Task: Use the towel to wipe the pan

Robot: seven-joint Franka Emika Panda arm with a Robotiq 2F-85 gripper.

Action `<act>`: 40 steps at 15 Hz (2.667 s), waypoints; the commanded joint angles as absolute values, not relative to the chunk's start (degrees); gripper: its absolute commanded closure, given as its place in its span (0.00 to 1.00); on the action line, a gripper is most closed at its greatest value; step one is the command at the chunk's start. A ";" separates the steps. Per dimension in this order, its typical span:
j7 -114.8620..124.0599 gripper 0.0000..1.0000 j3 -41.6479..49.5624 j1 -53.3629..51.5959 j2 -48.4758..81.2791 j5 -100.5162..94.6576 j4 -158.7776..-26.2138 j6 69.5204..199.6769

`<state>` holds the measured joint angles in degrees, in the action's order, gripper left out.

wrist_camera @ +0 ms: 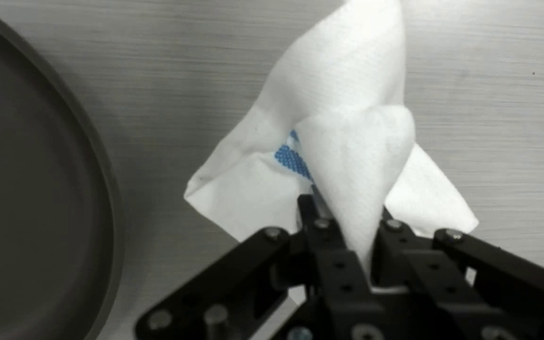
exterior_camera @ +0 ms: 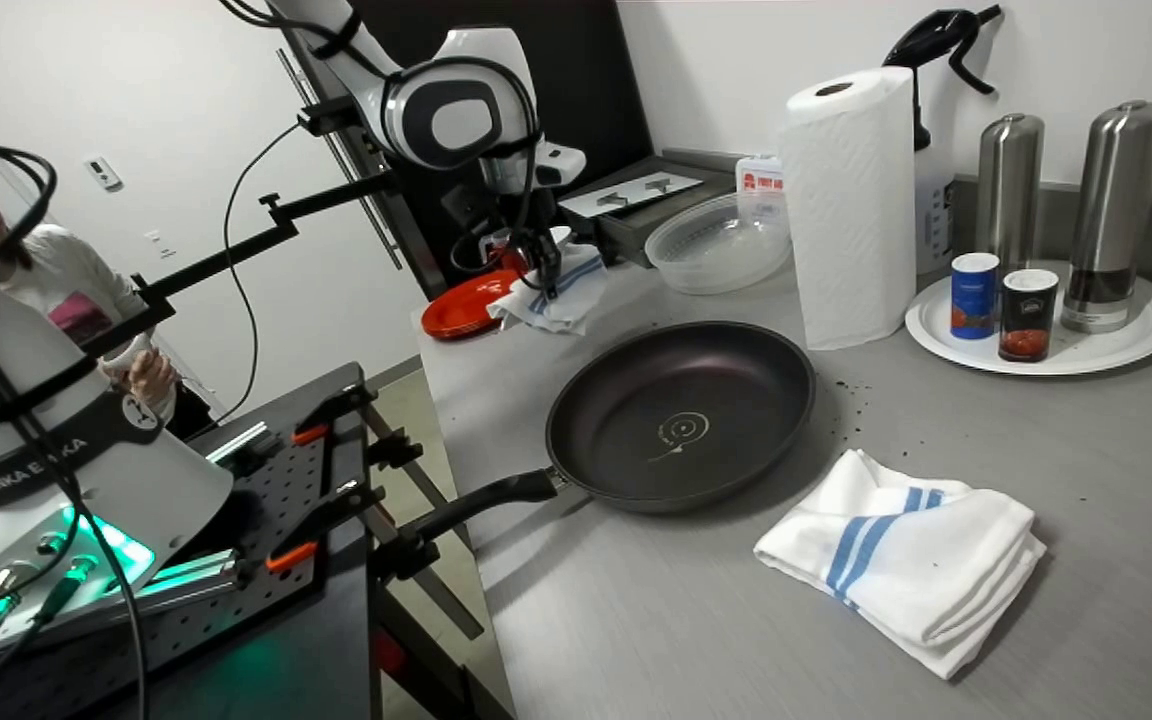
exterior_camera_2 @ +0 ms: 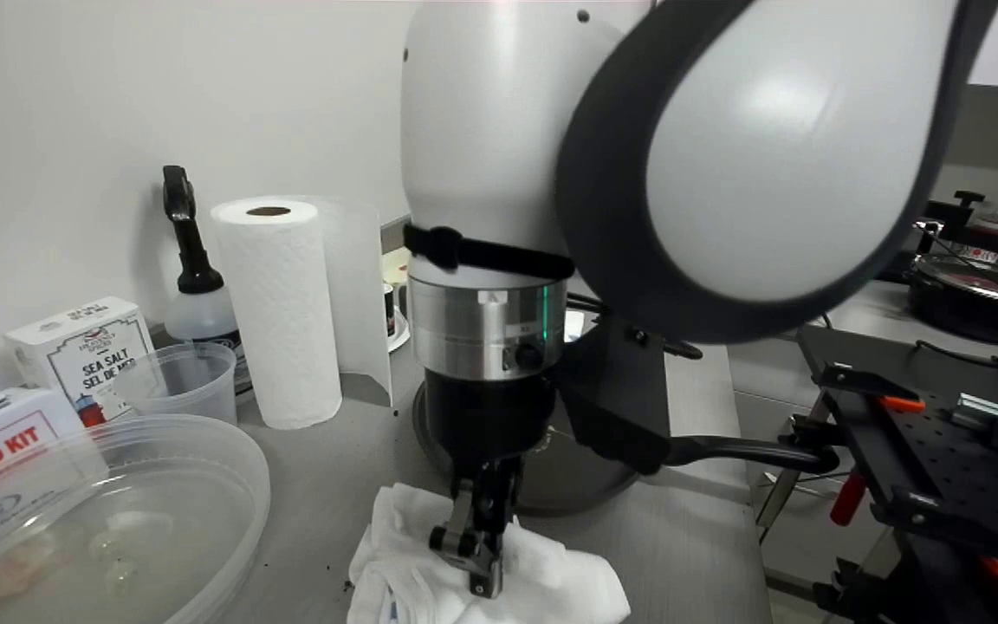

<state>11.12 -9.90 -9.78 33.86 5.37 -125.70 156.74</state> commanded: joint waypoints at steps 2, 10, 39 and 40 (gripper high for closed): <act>14.64 0.96 -6.70 -14.91 38.37 4.99 -126.26 163.04; 20.16 0.96 -0.13 -24.96 44.20 4.73 -124.69 167.54; 3.44 0.00 3.97 -3.75 12.99 -4.73 -146.01 154.82; 1.68 0.00 3.51 -2.32 10.80 -4.10 -147.10 154.50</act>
